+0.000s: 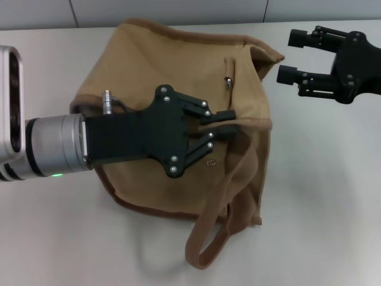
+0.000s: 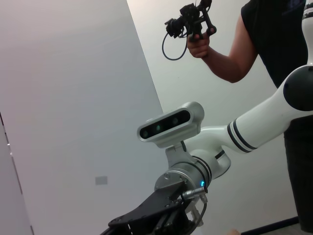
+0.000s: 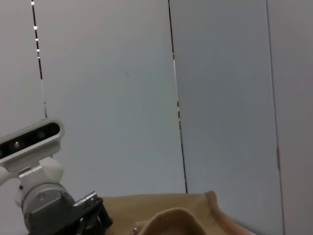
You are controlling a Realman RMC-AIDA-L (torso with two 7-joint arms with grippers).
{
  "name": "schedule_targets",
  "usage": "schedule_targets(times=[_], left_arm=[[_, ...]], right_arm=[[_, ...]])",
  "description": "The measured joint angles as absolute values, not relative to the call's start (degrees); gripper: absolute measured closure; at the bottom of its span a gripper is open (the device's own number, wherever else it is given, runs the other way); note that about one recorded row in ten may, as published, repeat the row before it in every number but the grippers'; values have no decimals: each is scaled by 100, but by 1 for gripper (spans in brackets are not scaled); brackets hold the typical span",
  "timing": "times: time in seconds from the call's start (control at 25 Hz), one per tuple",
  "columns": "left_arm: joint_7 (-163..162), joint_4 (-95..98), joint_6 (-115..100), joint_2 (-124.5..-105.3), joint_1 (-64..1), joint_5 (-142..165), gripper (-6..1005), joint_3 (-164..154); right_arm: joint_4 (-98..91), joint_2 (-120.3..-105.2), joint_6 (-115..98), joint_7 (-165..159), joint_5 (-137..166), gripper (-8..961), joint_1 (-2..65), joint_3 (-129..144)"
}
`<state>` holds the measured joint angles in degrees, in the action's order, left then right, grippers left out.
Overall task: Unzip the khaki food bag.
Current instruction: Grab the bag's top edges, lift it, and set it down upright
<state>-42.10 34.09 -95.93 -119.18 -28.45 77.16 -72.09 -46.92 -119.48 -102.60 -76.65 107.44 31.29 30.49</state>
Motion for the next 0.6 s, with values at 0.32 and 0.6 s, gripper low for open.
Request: schedule_targets(times=[0.32, 0.6], left_arm=[[-4210, 3345, -9413, -11920, -2892, 7649, 911, -7292], [-4209, 3335, -9379, -11918, -2888, 7645, 911, -7374]], right_arm=[[-4869, -11933, -10227, -7963, 10757, 192, 3099, 3442], [-4876, -11926, -10143, -8057, 10778, 193, 3100, 3506]])
